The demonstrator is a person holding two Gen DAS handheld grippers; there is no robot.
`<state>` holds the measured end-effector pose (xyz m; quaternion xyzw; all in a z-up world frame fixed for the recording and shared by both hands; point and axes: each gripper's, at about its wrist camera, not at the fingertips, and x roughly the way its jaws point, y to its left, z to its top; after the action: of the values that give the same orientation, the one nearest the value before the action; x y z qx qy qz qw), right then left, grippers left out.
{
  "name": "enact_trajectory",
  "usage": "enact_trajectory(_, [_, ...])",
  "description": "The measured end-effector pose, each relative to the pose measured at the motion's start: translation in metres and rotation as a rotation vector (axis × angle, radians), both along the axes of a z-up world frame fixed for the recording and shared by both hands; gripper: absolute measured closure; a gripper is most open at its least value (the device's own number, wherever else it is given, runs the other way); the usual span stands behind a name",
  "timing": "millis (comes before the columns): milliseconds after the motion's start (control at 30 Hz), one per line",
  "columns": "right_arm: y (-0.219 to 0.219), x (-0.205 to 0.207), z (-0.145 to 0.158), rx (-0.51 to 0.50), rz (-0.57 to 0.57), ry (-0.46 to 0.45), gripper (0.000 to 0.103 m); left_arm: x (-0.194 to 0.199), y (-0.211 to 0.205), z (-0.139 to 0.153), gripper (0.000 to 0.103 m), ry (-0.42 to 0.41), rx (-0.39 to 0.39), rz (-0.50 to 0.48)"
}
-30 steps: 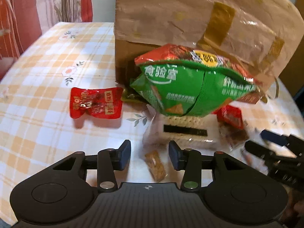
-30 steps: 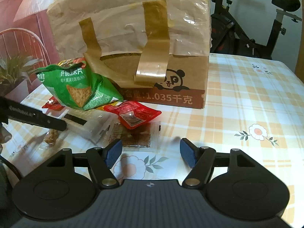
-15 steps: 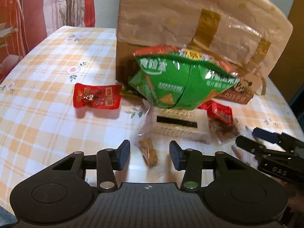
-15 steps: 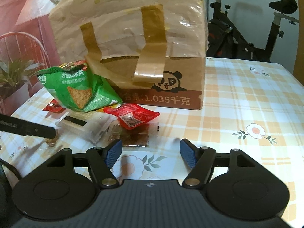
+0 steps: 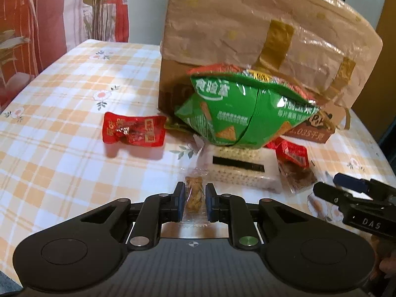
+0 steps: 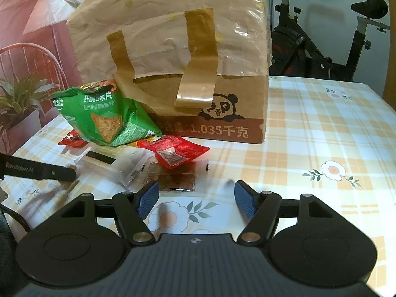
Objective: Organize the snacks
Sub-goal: 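Grasp the small clear nut packet with the left gripper while the right tool approaches the red sachet, then grasp the red barcode sachet with the right gripper while the left gripper holds the nut packet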
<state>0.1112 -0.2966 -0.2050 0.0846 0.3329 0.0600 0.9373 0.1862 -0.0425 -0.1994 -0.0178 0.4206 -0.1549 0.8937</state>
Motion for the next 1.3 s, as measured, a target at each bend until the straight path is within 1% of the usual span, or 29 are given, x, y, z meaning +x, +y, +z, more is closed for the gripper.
enact_trajectory(233, [-0.001, 0.001, -0.001, 0.007, -0.003, 0.005, 0.033, 0.003, 0.005, 0.000, 0.085, 0.012, -0.020, 0.013])
enact_trajectory(467, [-0.004, 0.000, 0.006, -0.016, -0.019, -0.016, 0.033, 0.001, 0.009, 0.003, 0.085, -0.018, -0.044, 0.001])
enact_trajectory(533, [-0.004, 0.003, 0.010, -0.023, 0.002, -0.027, 0.033, 0.001, 0.010, 0.002, 0.085, -0.013, -0.050, 0.005])
enact_trajectory(600, [0.002, 0.008, 0.013, -0.064, 0.041, -0.039, 0.034, 0.001, 0.010, 0.001, 0.085, -0.013, -0.054, 0.004])
enact_trajectory(667, [0.010, 0.014, 0.016, -0.096, 0.083, -0.058, 0.038, 0.001, 0.011, 0.002, 0.085, -0.019, -0.061, 0.003])
enact_trajectory(700, [0.014, 0.018, 0.017, -0.104, 0.105, -0.066, 0.039, 0.001, 0.012, 0.002, 0.085, -0.021, -0.065, 0.004])
enact_trajectory(800, [0.026, 0.033, 0.016, -0.136, 0.162, -0.079, 0.044, 0.001, 0.015, 0.002, 0.085, -0.024, -0.076, 0.007])
enact_trajectory(867, [0.033, 0.043, 0.014, -0.172, 0.187, -0.072, 0.047, 0.001, 0.019, 0.002, 0.085, -0.022, -0.085, 0.013])
enact_trajectory(933, [0.037, 0.053, 0.010, -0.201, 0.196, -0.059, 0.048, 0.002, 0.022, 0.000, 0.085, -0.018, -0.095, 0.018])
enact_trajectory(1067, [0.039, 0.071, 0.004, -0.208, 0.193, -0.005, 0.053, 0.004, 0.024, -0.002, 0.085, -0.006, -0.105, 0.020])
enact_trajectory(1233, [0.049, 0.081, -0.002, -0.241, 0.224, 0.026, 0.053, 0.006, 0.025, -0.005, 0.085, -0.001, -0.113, 0.019])
enact_trajectory(1300, [0.051, 0.082, -0.004, -0.249, 0.227, 0.018, 0.053, 0.006, 0.025, -0.006, 0.085, 0.001, -0.113, 0.021])
